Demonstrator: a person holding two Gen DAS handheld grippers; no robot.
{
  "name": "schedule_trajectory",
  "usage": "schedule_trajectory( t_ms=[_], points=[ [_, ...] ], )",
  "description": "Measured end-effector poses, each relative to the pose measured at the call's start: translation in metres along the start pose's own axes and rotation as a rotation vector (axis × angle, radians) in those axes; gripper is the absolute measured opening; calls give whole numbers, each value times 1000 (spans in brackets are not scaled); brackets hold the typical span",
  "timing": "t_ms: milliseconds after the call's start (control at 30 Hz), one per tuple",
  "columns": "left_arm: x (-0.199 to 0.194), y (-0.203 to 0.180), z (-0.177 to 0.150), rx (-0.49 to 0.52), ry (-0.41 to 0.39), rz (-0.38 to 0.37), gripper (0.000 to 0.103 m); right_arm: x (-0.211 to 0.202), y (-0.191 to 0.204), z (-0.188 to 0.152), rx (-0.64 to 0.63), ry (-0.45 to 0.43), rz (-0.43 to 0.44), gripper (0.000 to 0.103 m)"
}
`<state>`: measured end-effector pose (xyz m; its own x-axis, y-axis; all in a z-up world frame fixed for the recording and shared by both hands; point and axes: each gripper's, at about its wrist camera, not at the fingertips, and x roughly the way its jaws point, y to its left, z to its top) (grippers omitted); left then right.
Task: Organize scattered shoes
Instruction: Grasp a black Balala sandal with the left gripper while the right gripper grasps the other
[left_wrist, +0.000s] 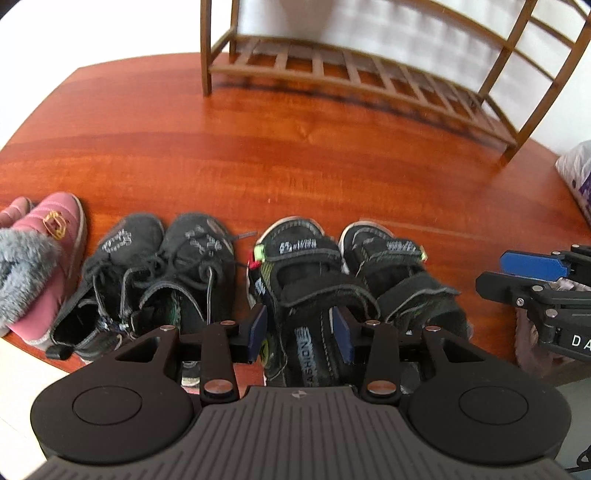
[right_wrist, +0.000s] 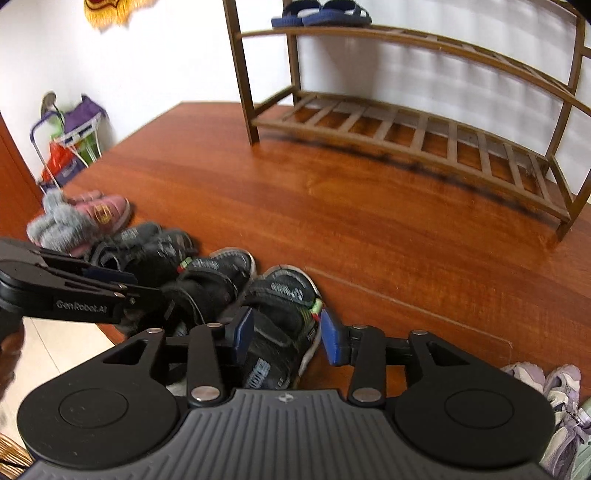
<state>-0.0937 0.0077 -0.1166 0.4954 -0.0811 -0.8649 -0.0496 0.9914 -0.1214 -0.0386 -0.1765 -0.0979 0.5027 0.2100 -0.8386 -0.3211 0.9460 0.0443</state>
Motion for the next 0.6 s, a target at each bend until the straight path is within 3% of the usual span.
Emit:
schedule_trajectory(
  t_ms=[600],
  points=[
    [35,8,1,-8,47,23,41,33,1,-24,-33,97,1,45]
  ],
)
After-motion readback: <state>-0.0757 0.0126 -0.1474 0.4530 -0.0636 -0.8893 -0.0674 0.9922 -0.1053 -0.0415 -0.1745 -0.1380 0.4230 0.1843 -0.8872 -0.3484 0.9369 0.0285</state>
